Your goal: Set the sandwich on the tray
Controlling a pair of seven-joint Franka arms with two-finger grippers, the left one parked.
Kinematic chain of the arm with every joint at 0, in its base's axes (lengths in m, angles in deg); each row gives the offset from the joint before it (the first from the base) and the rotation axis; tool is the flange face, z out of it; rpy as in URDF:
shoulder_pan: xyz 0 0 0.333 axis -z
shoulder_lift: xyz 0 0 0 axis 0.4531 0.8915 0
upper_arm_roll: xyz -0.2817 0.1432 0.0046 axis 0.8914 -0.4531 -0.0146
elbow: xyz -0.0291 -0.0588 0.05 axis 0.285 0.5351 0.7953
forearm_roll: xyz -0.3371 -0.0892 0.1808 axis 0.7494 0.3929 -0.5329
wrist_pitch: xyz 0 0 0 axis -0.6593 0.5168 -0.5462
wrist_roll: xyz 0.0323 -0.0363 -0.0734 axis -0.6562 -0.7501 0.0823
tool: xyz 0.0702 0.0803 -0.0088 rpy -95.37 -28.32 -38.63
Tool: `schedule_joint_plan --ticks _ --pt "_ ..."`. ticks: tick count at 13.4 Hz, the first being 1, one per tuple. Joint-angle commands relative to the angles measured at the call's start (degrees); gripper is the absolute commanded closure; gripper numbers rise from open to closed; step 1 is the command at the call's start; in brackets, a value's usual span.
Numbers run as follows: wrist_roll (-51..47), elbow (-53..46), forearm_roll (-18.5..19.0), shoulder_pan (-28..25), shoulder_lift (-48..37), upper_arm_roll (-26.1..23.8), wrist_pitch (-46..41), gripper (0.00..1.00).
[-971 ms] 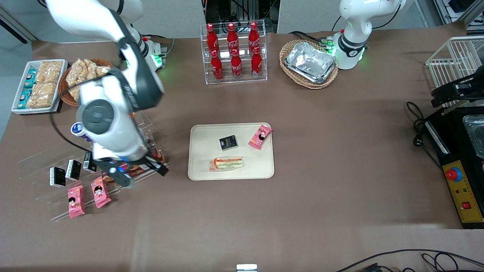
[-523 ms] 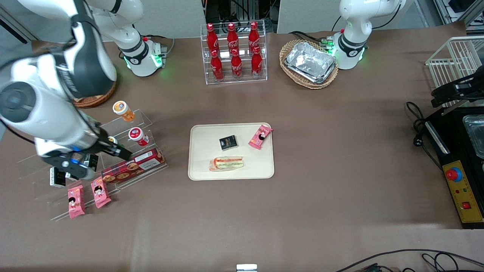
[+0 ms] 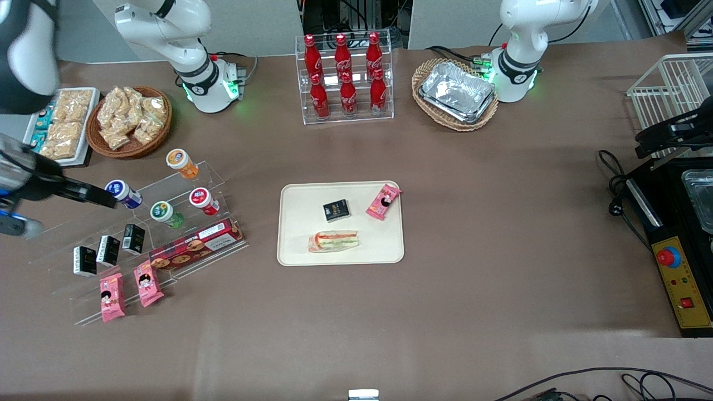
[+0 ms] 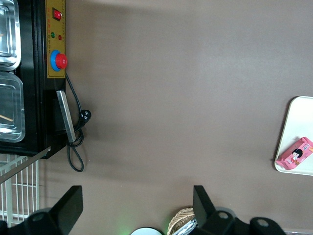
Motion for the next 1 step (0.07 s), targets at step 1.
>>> schedule_joint_plan --ticks 1 --pt "6.25 0.95 -1.23 5.2 -2.64 -0.42 -2.82 0.0"
